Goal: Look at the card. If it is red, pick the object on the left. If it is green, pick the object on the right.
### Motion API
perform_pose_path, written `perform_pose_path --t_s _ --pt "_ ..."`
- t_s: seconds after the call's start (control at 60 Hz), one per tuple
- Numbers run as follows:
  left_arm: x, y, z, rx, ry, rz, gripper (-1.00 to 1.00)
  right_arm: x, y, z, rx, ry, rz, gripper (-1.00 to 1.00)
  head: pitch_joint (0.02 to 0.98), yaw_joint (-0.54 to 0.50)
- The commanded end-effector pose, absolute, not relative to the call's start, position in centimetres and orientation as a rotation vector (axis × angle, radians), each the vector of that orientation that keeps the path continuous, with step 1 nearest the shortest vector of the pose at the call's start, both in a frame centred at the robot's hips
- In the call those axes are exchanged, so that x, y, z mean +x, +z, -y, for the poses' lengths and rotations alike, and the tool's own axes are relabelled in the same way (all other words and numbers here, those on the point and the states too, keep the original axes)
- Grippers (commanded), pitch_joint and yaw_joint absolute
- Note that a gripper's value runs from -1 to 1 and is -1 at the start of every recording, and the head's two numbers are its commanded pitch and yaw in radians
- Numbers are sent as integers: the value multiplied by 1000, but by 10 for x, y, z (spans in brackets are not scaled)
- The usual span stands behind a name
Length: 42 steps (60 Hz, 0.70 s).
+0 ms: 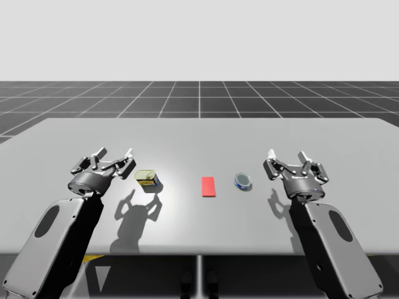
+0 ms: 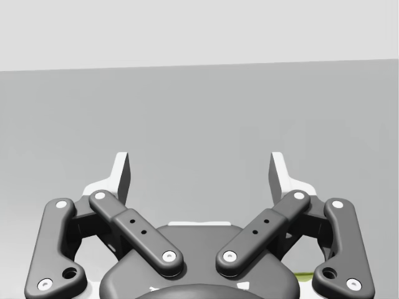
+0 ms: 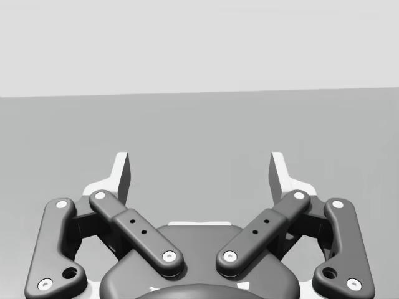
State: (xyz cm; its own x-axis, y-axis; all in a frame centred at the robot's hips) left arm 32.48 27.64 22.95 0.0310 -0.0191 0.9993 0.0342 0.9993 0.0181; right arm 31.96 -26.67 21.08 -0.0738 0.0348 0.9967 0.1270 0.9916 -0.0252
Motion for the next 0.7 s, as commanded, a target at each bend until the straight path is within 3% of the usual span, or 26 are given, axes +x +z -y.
perform_pose_path --t_s 0.017,0.15,0.2,0.25,0.7 --pt "325 229 -277 -10 -42 1540 -1000 319 209 268 -177 -98 1680 -1000 112 2" --pt "325 229 -277 -9 -42 1542 -1000 321 209 268 -187 -101 1650 -1000 130 -4" --pt "324 229 -277 -9 -43 1542 -1000 322 209 268 -208 -37 1586 -1000 162 -6" --pt "324 229 -277 -9 -44 1542 -1000 322 209 268 -203 -42 1598 -1000 189 -6" --pt "326 227 -275 9 -72 1544 -1000 322 209 269 -217 -68 1593 -1000 628 -20"
